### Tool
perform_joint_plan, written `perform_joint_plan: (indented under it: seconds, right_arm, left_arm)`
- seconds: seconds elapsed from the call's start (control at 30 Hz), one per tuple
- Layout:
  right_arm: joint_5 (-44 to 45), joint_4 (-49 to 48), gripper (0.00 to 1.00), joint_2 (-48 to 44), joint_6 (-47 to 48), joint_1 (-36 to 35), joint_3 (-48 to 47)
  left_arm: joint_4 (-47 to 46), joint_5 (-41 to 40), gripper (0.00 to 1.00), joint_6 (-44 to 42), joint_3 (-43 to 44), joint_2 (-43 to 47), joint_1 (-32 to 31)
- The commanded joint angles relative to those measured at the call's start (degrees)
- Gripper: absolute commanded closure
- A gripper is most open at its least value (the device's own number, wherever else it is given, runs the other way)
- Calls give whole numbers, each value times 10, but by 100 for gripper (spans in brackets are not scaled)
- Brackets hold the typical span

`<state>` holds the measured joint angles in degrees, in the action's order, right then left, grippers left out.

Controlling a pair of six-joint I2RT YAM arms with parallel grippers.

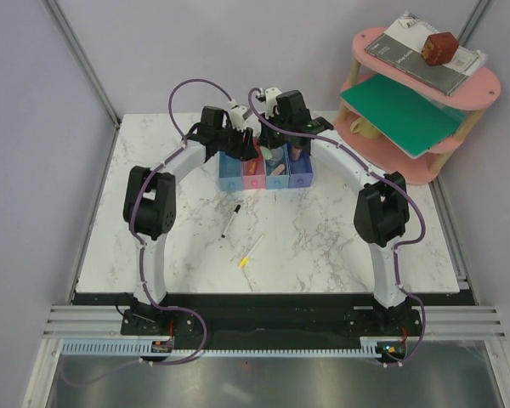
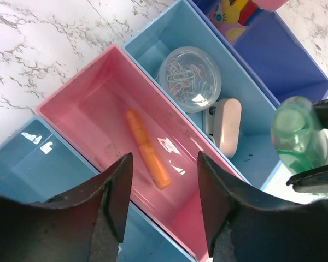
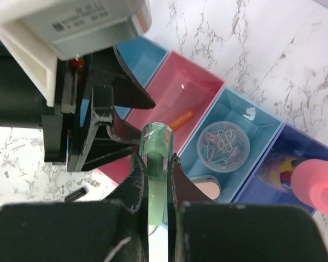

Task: Sort the stationery into containers
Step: Place the stationery in the storage box.

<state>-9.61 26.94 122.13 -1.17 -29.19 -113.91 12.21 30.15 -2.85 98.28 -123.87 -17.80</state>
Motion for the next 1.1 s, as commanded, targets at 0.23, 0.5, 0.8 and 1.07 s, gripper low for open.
perform_joint_plan:
  seconds: [0.23, 0.5, 0.8, 1.07]
  right_arm:
    - [-2, -72, 100, 39, -11, 0, -34]
    - [-11, -100, 100, 71, -29, -1, -43]
    - [-24, -110, 77, 102, -23, -6, -57]
    - [-23, -110, 61, 94, -20, -10, -45]
  left_arm:
    - [-22, 12, 39, 0, -62, 114, 0]
    - [-3, 8, 39, -21, -108, 203, 8]
    - [110, -44, 38, -129, -209, 267, -5]
    - [155, -110, 40, -198, -323, 312, -9]
